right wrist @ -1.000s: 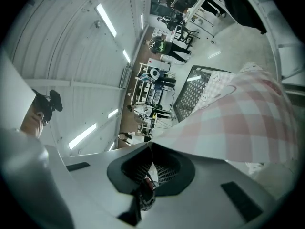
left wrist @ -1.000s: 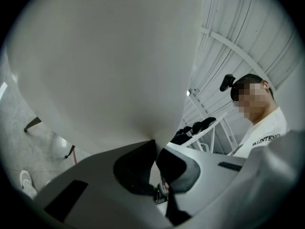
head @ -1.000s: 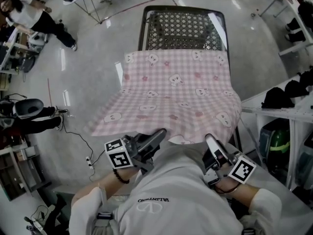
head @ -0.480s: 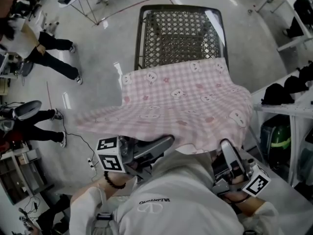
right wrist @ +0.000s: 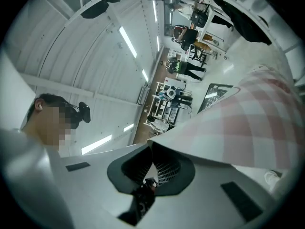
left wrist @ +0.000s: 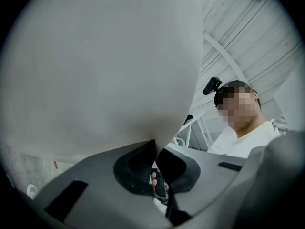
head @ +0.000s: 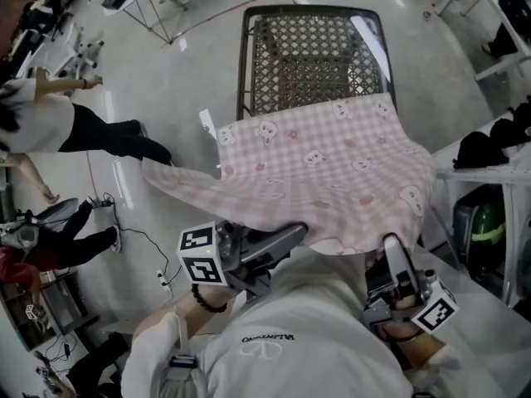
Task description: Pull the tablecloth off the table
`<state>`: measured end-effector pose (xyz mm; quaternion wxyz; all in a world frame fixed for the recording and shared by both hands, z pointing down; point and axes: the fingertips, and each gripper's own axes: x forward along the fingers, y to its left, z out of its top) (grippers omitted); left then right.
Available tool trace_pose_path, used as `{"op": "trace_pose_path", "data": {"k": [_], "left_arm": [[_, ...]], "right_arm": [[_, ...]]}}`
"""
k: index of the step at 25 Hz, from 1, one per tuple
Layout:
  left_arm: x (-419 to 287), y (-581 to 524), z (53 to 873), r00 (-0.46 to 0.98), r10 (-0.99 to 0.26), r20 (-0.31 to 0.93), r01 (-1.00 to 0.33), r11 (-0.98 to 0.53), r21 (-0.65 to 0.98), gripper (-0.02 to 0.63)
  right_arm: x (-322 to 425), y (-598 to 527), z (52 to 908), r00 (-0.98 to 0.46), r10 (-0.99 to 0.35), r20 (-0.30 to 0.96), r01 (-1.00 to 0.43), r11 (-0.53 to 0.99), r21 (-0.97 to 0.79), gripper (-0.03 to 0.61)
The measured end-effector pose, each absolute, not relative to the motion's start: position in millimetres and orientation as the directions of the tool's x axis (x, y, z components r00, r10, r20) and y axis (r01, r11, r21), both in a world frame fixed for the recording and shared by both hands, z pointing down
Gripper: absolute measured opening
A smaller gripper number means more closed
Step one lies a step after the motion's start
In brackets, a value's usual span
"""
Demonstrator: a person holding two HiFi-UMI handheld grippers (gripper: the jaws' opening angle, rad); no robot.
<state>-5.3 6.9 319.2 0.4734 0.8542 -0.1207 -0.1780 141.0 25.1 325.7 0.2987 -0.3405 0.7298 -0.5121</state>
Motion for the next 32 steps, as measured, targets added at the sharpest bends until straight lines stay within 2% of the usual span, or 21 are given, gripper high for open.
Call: {"op": "trace_pose_path", "data": {"k": [13,32], "left_arm": [[-7,39,324,0.841,-0.504,-0.199,-0.138,-0.554,0.821,0.002],[5,98,305,0.810,-0.533,-0.244,-0.157,-0.598,0.786,0.003]], "right_arm": [[140,46,322,-0.645,-0.752,-0.138,-0.190,0.332,-0.924,0.011],[153,102,305,-0.674,-0.711,-0.202,-0.132,0.385,-0.913,0.011]]}}
